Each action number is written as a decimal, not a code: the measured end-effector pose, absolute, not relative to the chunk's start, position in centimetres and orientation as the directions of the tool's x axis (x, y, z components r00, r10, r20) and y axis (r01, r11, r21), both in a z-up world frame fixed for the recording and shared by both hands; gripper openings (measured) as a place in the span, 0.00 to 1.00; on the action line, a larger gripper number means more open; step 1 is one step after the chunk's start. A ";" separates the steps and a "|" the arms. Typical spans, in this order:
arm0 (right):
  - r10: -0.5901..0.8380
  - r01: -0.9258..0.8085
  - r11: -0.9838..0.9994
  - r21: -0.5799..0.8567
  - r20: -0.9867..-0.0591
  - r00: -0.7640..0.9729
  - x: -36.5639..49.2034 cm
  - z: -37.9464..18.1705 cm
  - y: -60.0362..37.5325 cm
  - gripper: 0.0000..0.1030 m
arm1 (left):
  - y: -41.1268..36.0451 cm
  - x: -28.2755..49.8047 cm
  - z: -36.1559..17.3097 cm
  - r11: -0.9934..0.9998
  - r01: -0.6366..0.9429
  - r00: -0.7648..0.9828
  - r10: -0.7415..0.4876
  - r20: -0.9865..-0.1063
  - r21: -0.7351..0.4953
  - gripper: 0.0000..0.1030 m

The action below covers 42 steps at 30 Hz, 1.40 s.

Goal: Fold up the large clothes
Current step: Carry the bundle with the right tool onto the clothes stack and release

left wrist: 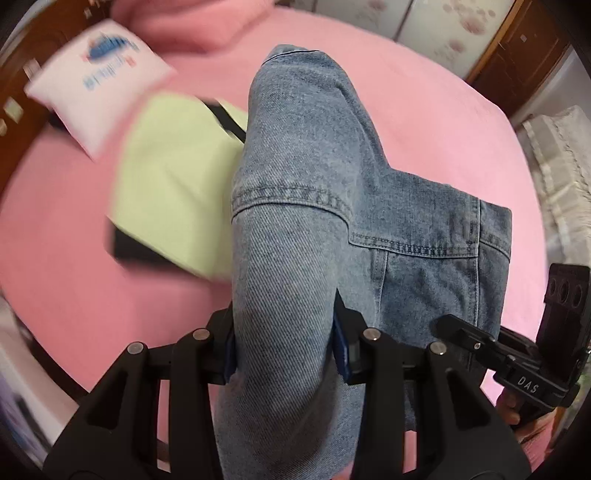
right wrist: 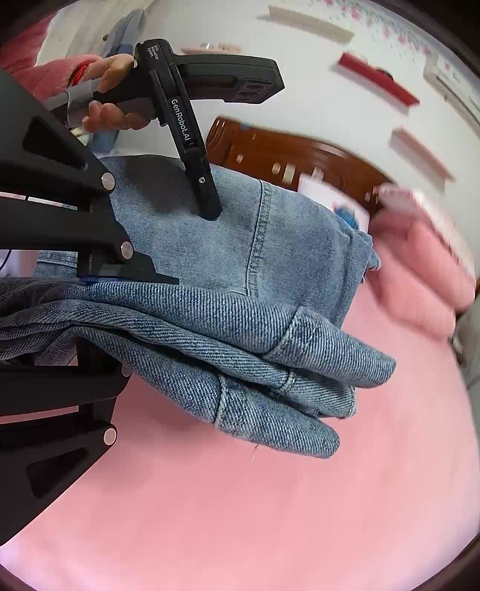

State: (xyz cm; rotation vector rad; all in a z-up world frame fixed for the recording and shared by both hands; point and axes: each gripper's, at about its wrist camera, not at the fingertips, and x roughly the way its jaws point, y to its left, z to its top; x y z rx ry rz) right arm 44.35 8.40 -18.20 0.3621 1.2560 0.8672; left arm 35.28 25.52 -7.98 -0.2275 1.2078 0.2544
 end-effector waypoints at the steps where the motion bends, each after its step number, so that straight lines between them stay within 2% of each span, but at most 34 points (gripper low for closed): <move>1: 0.749 -0.377 0.629 0.680 -0.660 0.059 45.2 -18.0 10.6 0.18 | 27.6 36.2 -7.2 0.951 -0.308 0.345 0.098 -0.934 -0.014 0.36; 5: 0.794 -0.378 0.584 0.719 -0.602 0.081 49.3 -19.8 19.8 0.18 | 35.8 40.0 -6.3 0.954 -0.297 0.370 0.161 -0.915 0.048 0.36; 7: 0.789 -0.385 0.591 0.709 -0.607 0.095 51.2 -21.9 23.4 0.18 | 39.7 43.2 -7.3 0.960 -0.271 0.379 0.173 -0.909 0.070 0.36; 10: 0.751 -0.375 0.644 0.667 -0.643 0.148 53.2 -25.9 26.5 0.18 | 44.4 47.4 -13.0 0.977 -0.186 0.421 0.173 -0.890 0.102 0.37; 13: 0.664 -0.350 0.725 0.594 -0.737 0.125 54.5 -32.1 28.7 0.19 | 47.4 48.0 -20.7 0.969 -0.204 0.338 0.201 -0.920 0.137 0.43; 16: 0.673 -0.377 0.713 0.591 -0.728 0.133 54.7 -33.9 27.9 0.22 | 47.1 46.2 -23.9 0.956 -0.250 0.416 0.251 -0.874 0.155 0.53; 19: 0.686 -0.388 0.700 0.600 -0.716 0.129 54.7 -33.9 25.7 0.37 | 46.6 44.4 -24.5 0.958 -0.236 0.486 0.262 -0.834 0.163 0.57; 21: 0.708 -0.363 0.688 0.629 -0.691 0.144 54.6 -33.6 24.0 0.39 | 45.9 43.3 -24.6 0.949 -0.252 0.499 0.297 -0.814 0.191 0.61; 23: 0.674 -0.304 0.732 0.609 -0.711 0.201 54.6 -33.5 23.3 0.55 | 45.3 42.7 -25.0 0.936 -0.279 0.507 0.334 -0.794 0.216 0.63; 25: 0.609 -0.232 0.793 0.563 -0.738 0.291 53.2 -32.9 21.1 0.58 | 43.6 41.7 -24.3 0.901 -0.349 0.505 0.413 -0.758 0.258 0.63; 28: 0.507 -0.107 0.855 0.507 -0.775 0.379 50.0 -33.4 15.4 0.60 | 38.8 39.0 -23.7 0.771 -0.514 0.468 0.619 -0.630 0.376 0.63; 31: 0.365 0.000 0.914 0.406 -0.822 0.438 45.6 -34.6 9.9 0.60 | 34.6 35.8 -23.7 0.696 -0.577 0.416 0.701 -0.579 0.428 0.64; 32: 0.317 0.032 0.930 0.367 -0.841 0.439 44.1 -35.0 7.9 0.60 | 32.2 33.2 -23.3 0.722 -0.583 0.451 0.668 -0.592 0.372 0.64; 34: 0.239 0.082 0.951 0.297 -0.879 0.413 41.0 -36.1 4.6 0.60 | 29.0 29.9 -22.9 0.775 -0.562 0.498 0.596 -0.630 0.289 0.73; 38: 0.121 0.192 0.962 0.195 -0.932 0.342 33.7 -36.9 -3.6 0.60 | 21.4 23.8 -24.0 0.848 -0.471 0.479 0.476 -0.737 0.242 0.74; 39: 0.095 0.224 0.959 0.176 -0.939 0.331 31.5 -36.9 -5.7 0.60 | 19.0 22.1 -24.7 0.882 -0.417 0.458 0.411 -0.788 0.218 0.74; 42: 0.034 0.328 0.936 0.130 -0.959 0.282 24.6 -36.1 -11.3 0.70 | 13.9 18.7 -26.1 0.927 -0.323 0.390 0.313 -0.866 0.190 0.74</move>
